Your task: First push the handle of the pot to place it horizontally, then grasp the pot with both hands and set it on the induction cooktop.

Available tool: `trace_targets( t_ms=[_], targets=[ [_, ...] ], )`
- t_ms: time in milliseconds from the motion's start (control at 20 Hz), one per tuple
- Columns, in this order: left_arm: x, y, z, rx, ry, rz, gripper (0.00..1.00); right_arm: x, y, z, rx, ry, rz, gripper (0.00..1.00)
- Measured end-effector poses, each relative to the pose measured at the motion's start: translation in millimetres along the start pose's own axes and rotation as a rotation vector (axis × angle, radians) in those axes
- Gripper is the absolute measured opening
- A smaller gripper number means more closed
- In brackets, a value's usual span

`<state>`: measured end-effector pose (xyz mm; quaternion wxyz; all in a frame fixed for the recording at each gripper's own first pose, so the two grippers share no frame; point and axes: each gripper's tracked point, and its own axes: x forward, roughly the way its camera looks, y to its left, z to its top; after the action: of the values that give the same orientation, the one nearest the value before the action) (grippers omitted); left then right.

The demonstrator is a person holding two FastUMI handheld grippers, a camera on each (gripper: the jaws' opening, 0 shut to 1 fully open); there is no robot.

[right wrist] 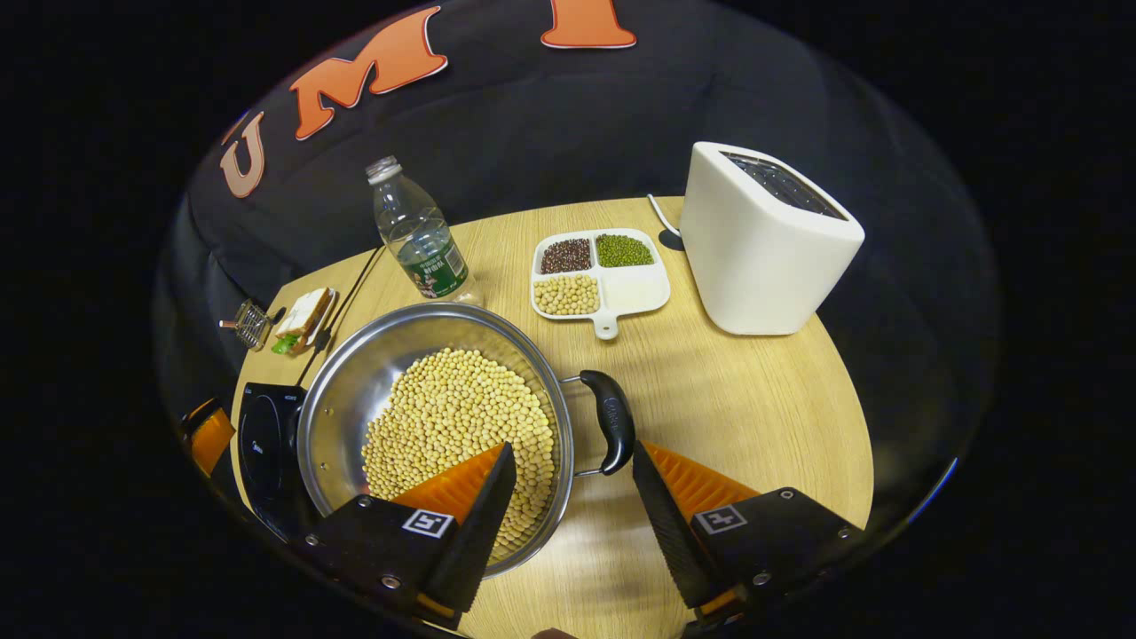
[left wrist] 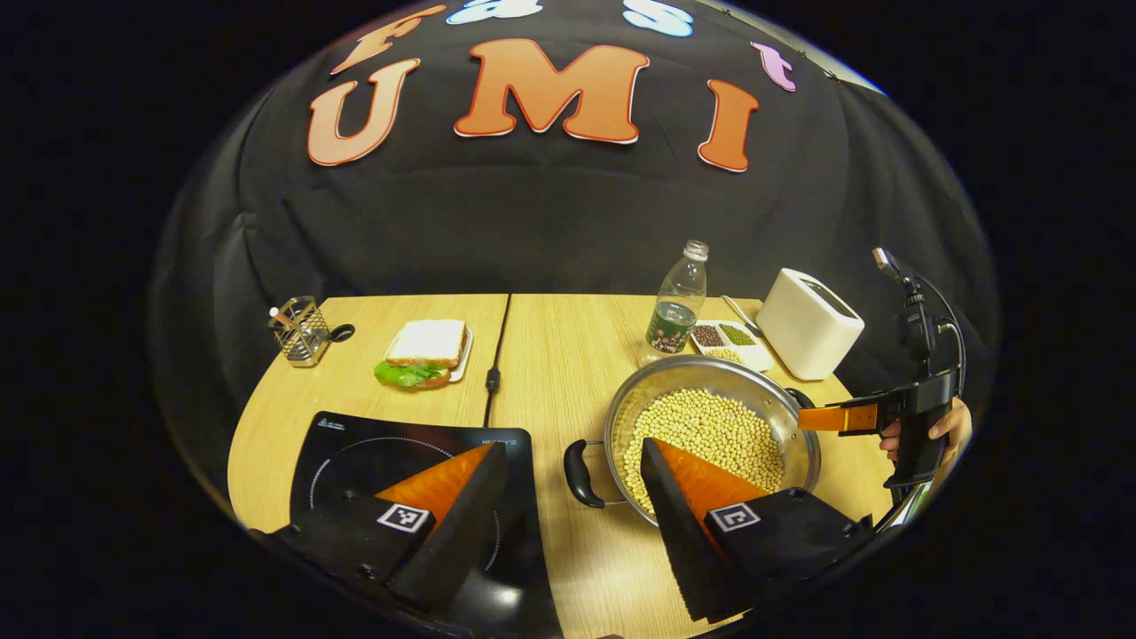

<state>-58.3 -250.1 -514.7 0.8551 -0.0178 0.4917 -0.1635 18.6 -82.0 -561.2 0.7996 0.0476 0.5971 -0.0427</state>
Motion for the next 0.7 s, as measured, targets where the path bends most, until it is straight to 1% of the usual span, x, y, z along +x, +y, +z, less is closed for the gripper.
trace_targets(
  t_ms=[200,300,350,400,600,700],
  targets=[
    [37,-15,-23,-0.027,0.064,-0.004,0.99,13,-10,-8,-0.02,0.006,-0.022,0.84],
    [53,-15,-30,-0.028,0.091,0.014,0.99,21,-12,-11,-0.017,0.013,-0.027,0.84],
    [60,-16,-33,-0.028,0.101,0.021,0.99,24,-14,-10,-0.012,0.012,-0.03,0.8],
    [67,-18,-36,-0.027,0.108,0.026,0.99,27,-15,-9,-0.007,0.011,-0.038,0.84],
    [90,-19,-55,-0.018,0.141,0.057,0.99,39,-19,-8,0.001,0.01,-0.062,0.84],
    [97,-16,-60,-0.005,0.141,0.082,0.94,43,-18,-9,0.011,0.01,-0.052,0.84]
  ],
)
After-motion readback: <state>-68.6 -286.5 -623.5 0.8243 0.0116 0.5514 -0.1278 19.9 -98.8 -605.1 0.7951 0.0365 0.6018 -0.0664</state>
